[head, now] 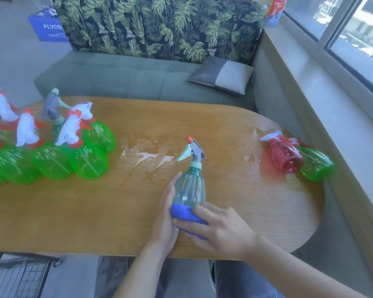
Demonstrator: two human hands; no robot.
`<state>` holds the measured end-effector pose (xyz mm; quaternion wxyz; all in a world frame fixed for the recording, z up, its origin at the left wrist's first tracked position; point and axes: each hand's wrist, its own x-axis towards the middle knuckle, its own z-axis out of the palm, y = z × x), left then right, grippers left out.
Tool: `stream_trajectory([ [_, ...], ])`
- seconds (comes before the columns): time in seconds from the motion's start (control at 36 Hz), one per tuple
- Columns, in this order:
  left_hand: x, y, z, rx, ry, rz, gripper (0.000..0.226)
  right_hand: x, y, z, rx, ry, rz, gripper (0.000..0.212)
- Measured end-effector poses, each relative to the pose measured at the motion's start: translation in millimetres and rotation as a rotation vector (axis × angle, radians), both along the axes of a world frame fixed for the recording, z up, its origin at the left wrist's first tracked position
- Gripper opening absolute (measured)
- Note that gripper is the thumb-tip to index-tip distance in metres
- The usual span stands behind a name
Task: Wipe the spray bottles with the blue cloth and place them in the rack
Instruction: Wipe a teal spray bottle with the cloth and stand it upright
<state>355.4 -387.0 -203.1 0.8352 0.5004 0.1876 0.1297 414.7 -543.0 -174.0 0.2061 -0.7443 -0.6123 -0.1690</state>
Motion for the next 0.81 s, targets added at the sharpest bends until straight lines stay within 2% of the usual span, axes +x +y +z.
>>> stream_trajectory([
  [0.11,-2.4,-3.6,4.1,0.036,0.007,-0.002,0.048,2.3,-0.2,5.9,0.064,0.1,-0.062,0.03],
  [0.25,-0.6,-2.8,3.2,0.019,0.035,-0.02,0.044,22.2,15.8,15.1,0.227,0.513,-0.382,0.036],
  [0.36,-0.5,-2.4,5.6,-0.001,0.036,-0.034,0.043,24.4,26.4,10.7,0.272,0.746,-0.453,0.031],
  [0.39,-0.7,-2.5,6.1,-0.004,0.04,-0.033,0.043,21.5,26.5,10.3,0.27,0.73,-0.449,0.031],
  [0.56,-2.7,0.2,5.2,-0.011,0.049,-0.008,0.043,3.3,15.1,2.7,0.116,0.3,-0.213,0.03],
  [0.64,-3.1,-0.7,8.3,0.021,0.045,-0.023,0.042,0.4,5.8,-1.2,0.067,0.195,-0.136,0.03],
  [0.72,-4.5,0.4,9.3,0.027,0.038,-0.03,0.047,-2.7,2.0,-1.5,0.044,0.182,-0.074,0.029],
  [0.81,-6.0,-0.2,10.8,0.041,0.012,-0.033,0.053,-3.8,-0.6,-0.9,0.14,0.339,-0.095,0.031],
])
